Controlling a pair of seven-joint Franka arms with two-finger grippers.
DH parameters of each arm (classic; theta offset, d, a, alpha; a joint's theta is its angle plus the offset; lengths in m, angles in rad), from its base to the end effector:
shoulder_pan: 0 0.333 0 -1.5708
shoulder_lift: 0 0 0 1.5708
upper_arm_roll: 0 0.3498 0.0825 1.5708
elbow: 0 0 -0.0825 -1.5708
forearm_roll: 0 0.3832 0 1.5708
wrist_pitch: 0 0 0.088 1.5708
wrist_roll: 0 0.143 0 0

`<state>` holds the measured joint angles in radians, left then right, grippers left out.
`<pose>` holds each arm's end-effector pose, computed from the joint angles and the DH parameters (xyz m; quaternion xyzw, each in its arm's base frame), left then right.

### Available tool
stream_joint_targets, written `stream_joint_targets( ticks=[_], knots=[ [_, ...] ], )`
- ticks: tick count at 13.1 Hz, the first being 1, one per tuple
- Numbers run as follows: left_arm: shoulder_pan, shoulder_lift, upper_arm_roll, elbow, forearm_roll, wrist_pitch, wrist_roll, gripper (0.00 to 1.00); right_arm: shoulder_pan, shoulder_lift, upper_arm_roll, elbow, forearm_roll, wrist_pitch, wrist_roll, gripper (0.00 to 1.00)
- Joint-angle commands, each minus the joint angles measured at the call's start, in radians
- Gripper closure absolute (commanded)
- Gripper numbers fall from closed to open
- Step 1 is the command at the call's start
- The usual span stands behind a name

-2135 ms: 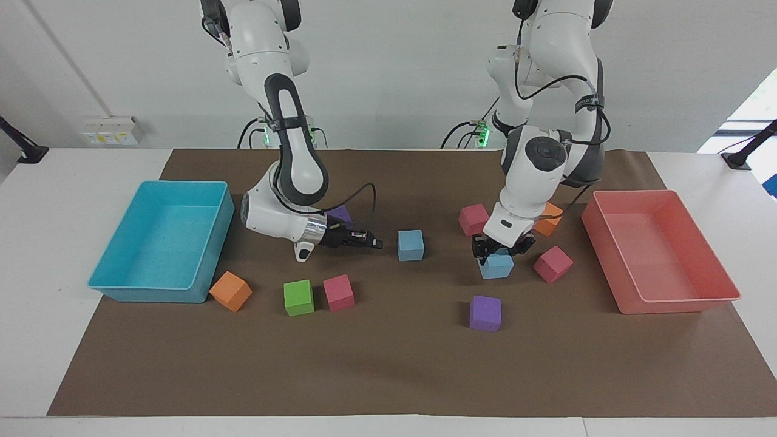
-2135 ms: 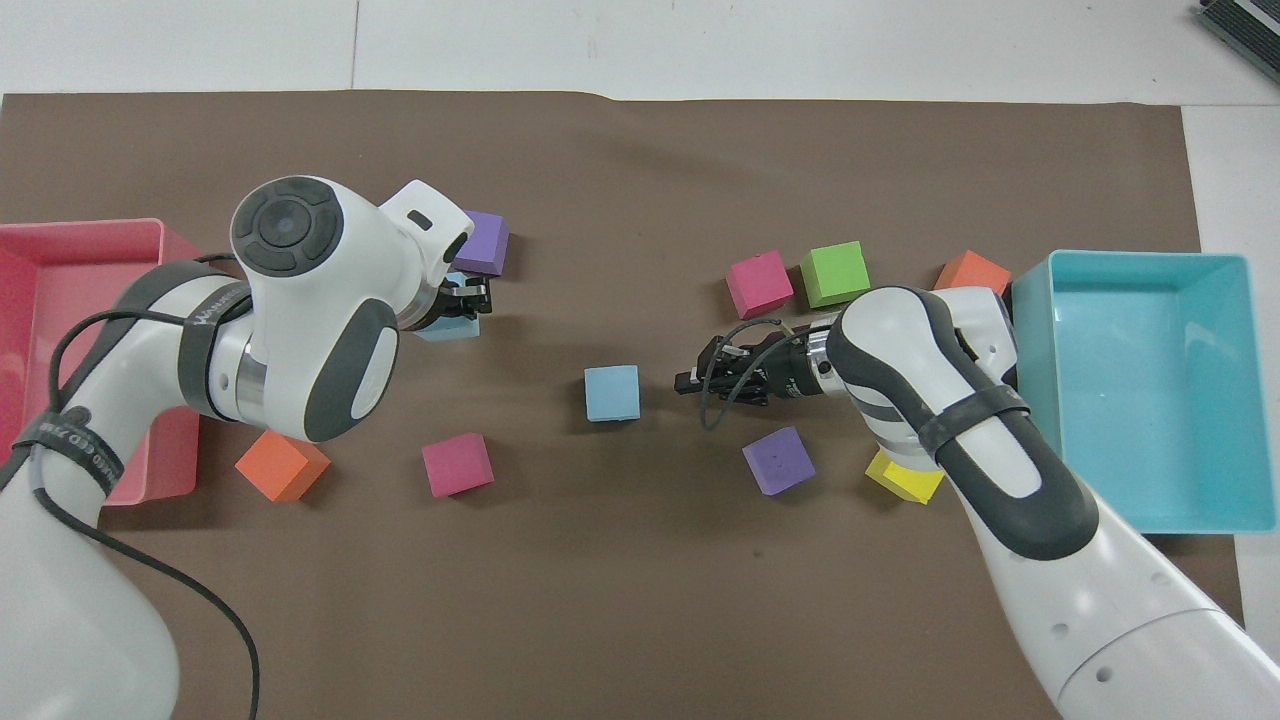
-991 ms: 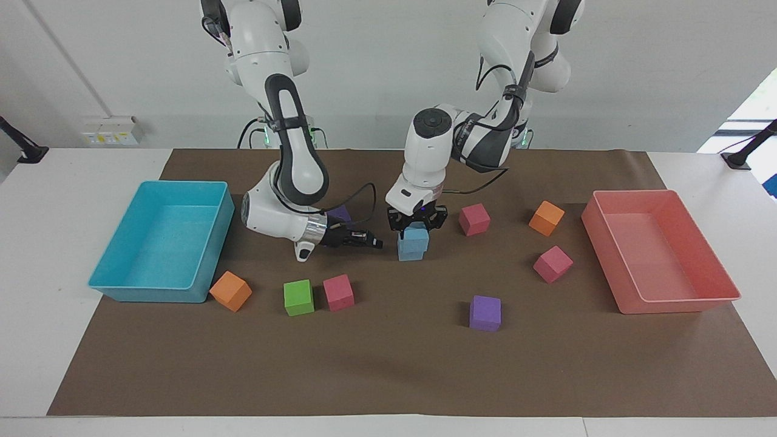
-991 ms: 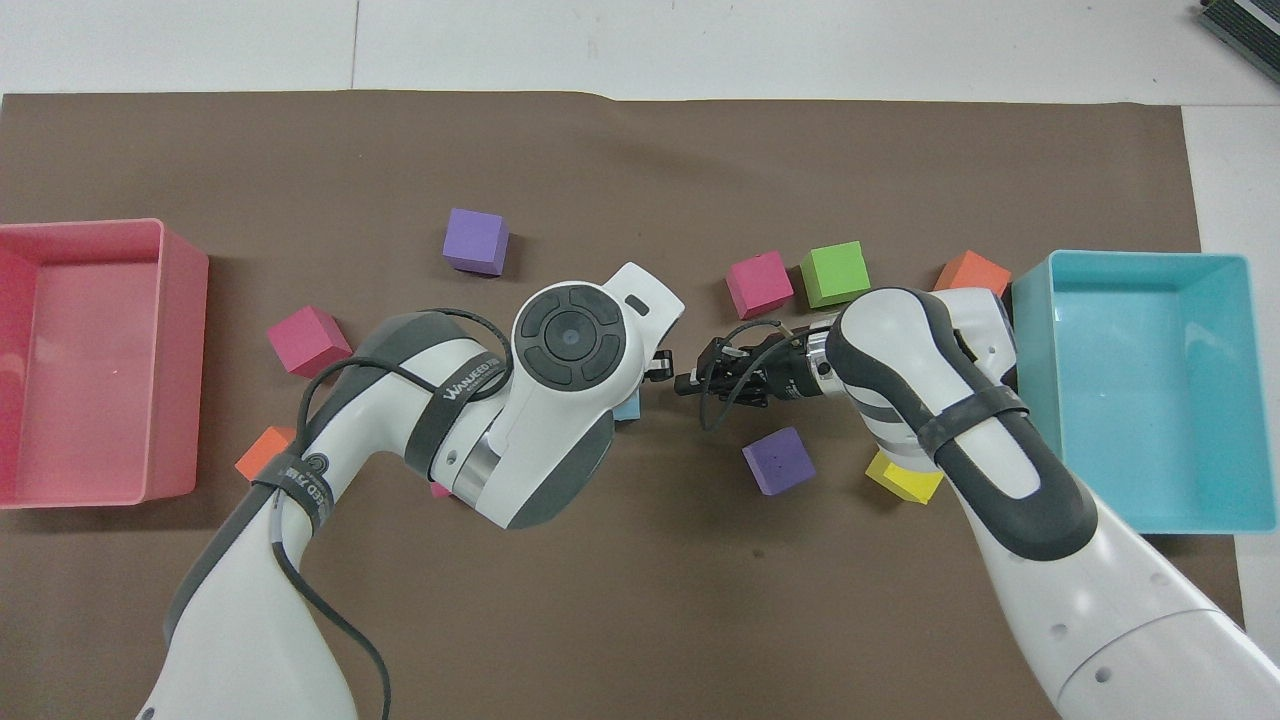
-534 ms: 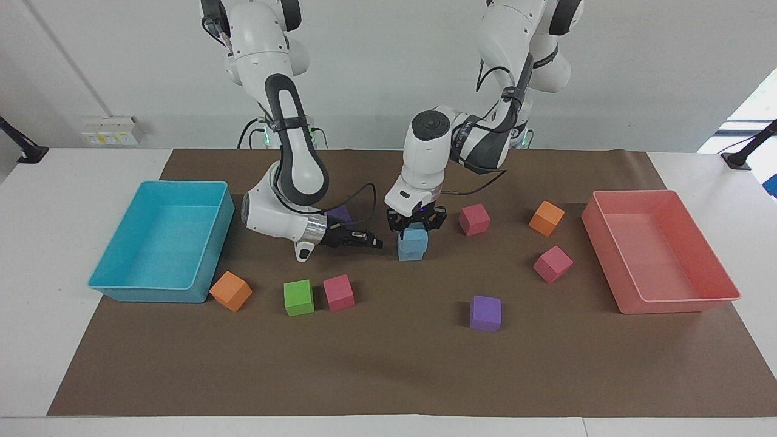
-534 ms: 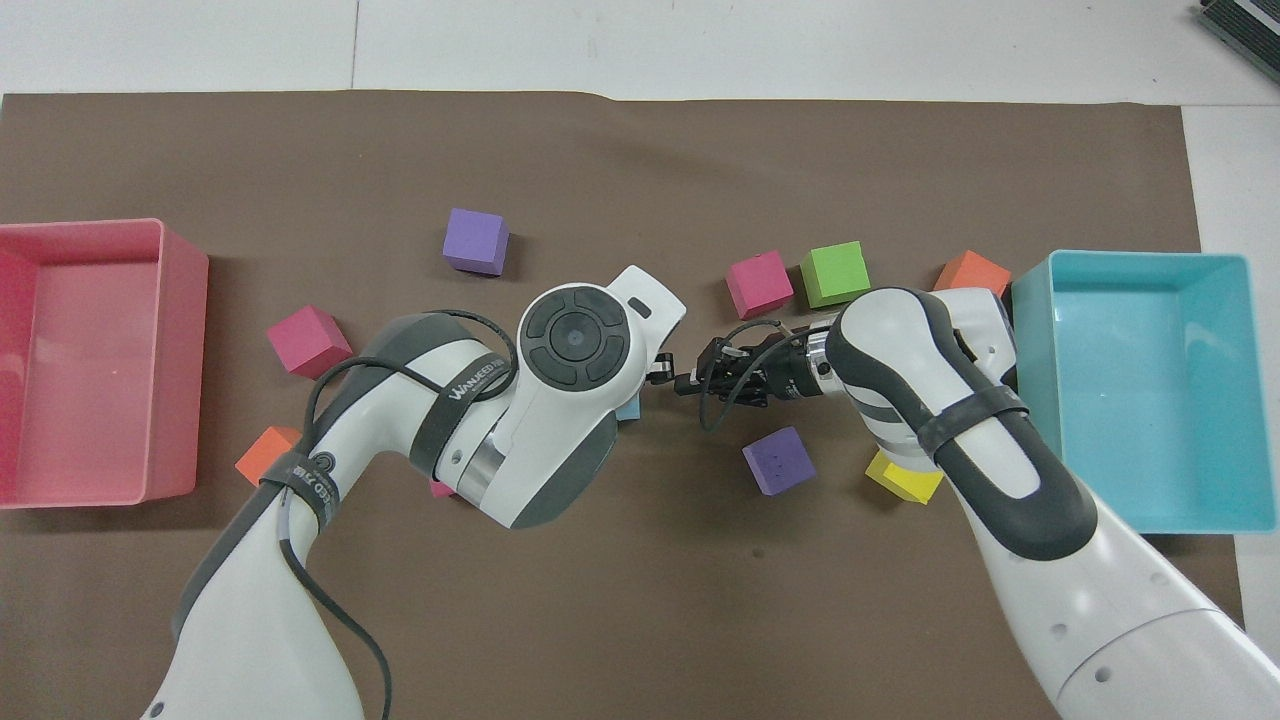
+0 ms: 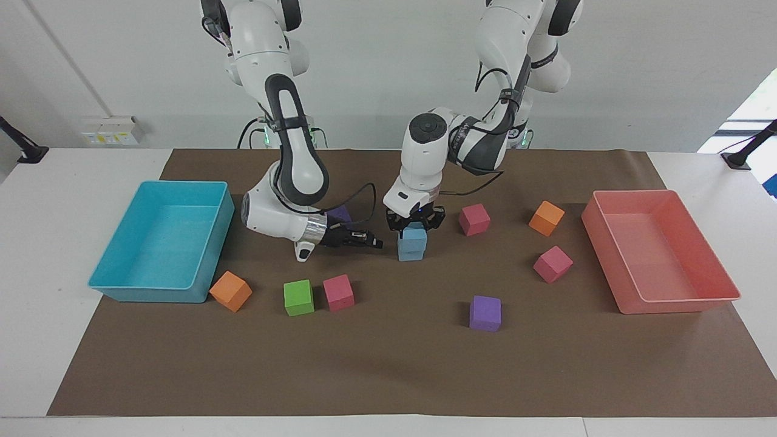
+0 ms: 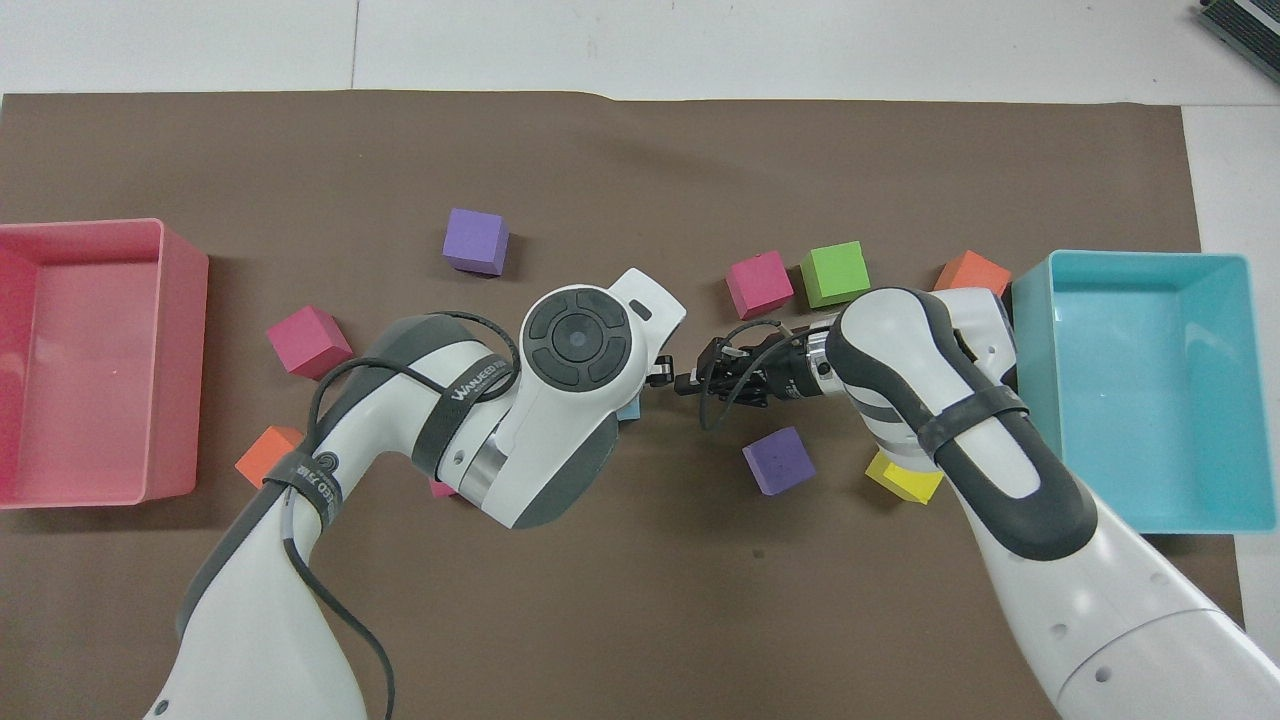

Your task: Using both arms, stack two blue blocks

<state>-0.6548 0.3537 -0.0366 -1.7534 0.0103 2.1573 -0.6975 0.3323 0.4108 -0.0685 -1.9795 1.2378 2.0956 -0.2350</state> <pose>0.5141 -0.4220 0.3694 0.9997 0.0016 0.0181 0.0176 0.5772 0.2358 0.2697 -0.8767 0.1485 0.1219 0.4410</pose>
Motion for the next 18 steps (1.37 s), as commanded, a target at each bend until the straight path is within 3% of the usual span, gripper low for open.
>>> stream_joint_targets(
  ticks=[1,18],
  knots=[
    [-0.023,-0.015,0.018,-0.02,-0.006,-0.013,-0.011,0.78,-0.003,-0.004,0.001,-0.013,0.037,0.004,-0.037,1.0],
    [-0.048,-0.038,0.018,-0.021,-0.004,-0.054,-0.034,0.76,-0.001,-0.004,0.001,-0.013,0.037,0.004,-0.037,1.0]
  ],
)
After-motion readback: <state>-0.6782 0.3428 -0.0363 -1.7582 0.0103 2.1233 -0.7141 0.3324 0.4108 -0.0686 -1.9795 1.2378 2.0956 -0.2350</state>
